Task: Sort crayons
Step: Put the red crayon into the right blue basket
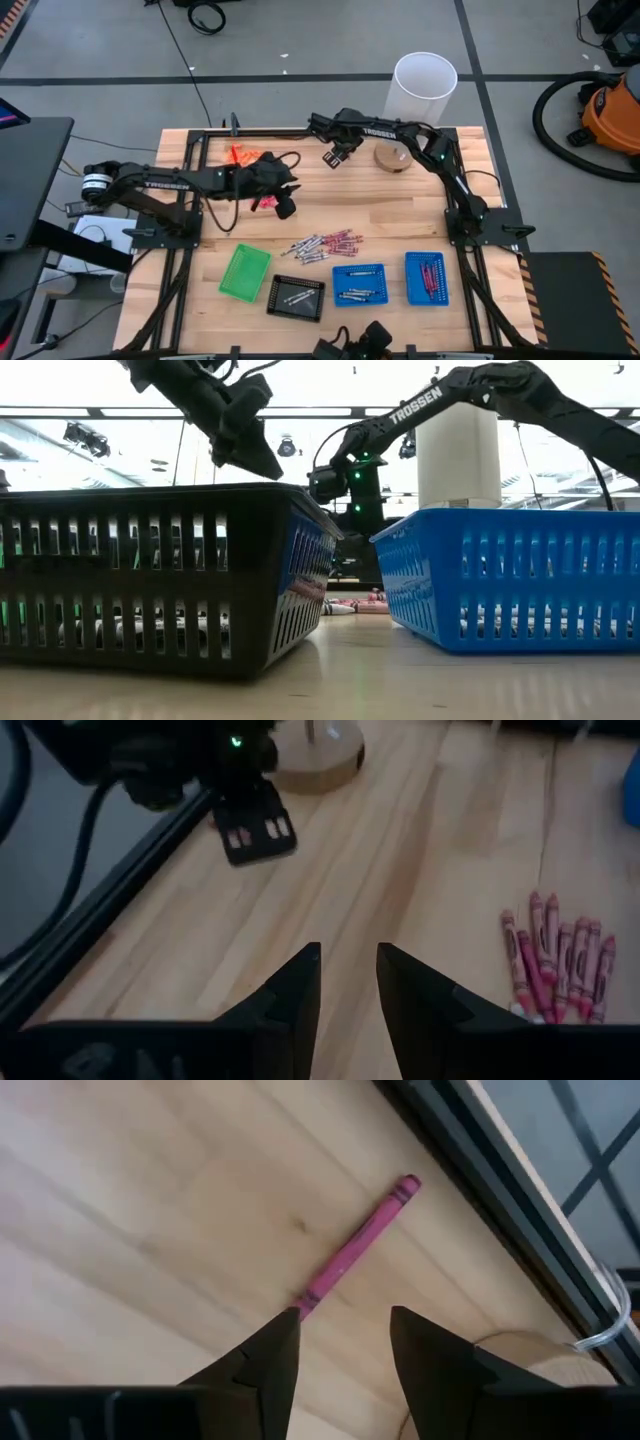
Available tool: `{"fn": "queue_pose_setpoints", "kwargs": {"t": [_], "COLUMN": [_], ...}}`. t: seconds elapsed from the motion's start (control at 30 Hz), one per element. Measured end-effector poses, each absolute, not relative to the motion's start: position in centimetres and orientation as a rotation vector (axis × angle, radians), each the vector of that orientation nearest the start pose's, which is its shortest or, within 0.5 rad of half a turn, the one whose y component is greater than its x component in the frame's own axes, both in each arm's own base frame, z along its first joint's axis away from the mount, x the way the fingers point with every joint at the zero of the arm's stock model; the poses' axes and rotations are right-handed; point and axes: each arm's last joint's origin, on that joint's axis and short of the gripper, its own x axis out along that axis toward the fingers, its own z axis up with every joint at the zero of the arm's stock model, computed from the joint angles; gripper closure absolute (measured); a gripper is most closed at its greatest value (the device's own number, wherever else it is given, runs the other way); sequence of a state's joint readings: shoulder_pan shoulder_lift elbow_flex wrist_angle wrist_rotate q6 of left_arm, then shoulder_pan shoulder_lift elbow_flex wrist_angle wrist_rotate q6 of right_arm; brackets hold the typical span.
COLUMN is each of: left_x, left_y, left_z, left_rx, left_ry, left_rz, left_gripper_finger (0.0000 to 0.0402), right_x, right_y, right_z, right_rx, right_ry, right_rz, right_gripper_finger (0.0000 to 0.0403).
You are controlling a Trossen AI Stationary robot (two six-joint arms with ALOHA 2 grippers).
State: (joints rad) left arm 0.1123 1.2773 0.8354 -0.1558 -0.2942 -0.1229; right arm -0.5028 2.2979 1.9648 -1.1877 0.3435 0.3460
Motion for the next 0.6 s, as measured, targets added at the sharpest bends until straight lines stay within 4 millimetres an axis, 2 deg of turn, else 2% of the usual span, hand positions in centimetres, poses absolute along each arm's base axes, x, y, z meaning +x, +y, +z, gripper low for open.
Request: {"fn": "queue_pose_setpoints", "kwargs": {"t": [0.1,0.2,0.33,0.5,0.6], "left_x": [25.3,23.4,21.6,20.3,19.8], "left_y": [3.7,3.7,3.5,3.5,3.5], "left_z": [23.4,22.7,22.6,23.6,23.9], "left_rx": [-0.129,-0.217,-0.279,-0.296,-0.297], "left_ry": [0.499,0.417,0.362,0.274,0.252], "left_rz": [0.445,0.467,0.500,0.541,0.560], "left_gripper_finger": [0.0292,0.0292,0.0292,0.0292,0.0292], "right_x": [39.1,39.3,38.5,38.1,38.1], "right_y": [-21.2,-20.6,-21.5,-21.0,-21.0], "right_z": [19.0,19.5,18.7,18.0,17.2], "right_rx": [0.359,0.348,0.447,0.381,0.402], "right_ry": [1.412,1.331,1.296,1.243,1.217], "right_rz": [-0.918,-0.904,-0.906,-0.985,-0.994], "right_gripper_finger": [0.0248,0.0258,0.0269,0.0275,0.0276]}}
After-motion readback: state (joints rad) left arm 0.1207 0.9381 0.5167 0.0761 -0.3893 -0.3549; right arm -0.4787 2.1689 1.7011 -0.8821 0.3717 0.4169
